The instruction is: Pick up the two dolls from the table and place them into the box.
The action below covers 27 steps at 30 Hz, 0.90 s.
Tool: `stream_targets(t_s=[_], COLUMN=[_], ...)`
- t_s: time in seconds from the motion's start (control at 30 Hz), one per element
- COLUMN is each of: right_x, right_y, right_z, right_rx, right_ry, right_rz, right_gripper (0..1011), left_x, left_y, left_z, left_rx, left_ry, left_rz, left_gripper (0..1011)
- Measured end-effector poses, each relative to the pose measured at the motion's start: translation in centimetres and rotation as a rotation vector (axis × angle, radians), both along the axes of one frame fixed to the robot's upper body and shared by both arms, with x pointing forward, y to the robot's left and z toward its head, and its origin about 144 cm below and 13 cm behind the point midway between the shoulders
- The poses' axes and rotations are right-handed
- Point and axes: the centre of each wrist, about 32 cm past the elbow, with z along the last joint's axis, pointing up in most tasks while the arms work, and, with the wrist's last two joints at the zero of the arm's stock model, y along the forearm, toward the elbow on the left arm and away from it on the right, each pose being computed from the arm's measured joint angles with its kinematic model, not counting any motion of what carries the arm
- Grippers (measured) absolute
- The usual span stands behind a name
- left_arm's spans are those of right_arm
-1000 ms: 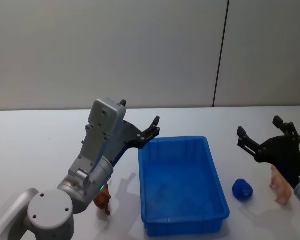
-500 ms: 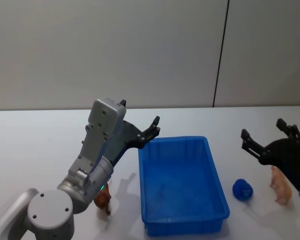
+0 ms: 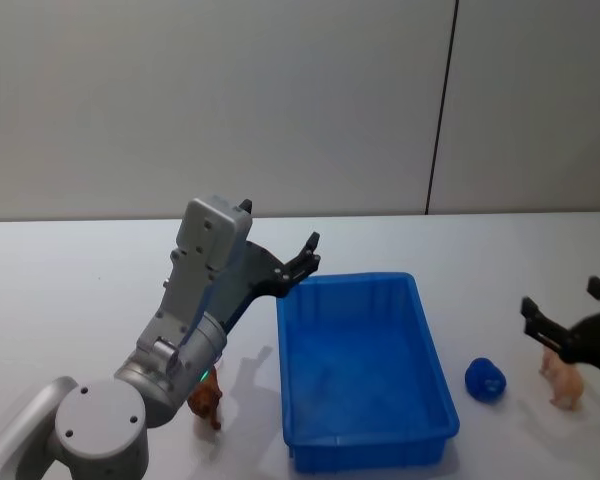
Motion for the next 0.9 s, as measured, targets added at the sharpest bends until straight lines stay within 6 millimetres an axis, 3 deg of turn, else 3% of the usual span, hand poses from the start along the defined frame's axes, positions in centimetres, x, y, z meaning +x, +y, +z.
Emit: stream_targets(t_s=[0.47,0.9], right_x=[-0.3,0.6], right_y=[-2.9,-3.3], right_z=[-1.6,-3.2], right_rx=[-0.062,-0.073], right_ry=[0.159,0.277], right_rz=[-0.001,0.007], right_gripper=[1001,1001], left_x=[0.0,0.0], left_y=[0.0,0.0], left_z=[0.0,0.0], left_rx=[0.000,0.000], left_ry=[0.000,0.000], left_rz=[0.000,0.000], left_gripper=[1000,1000])
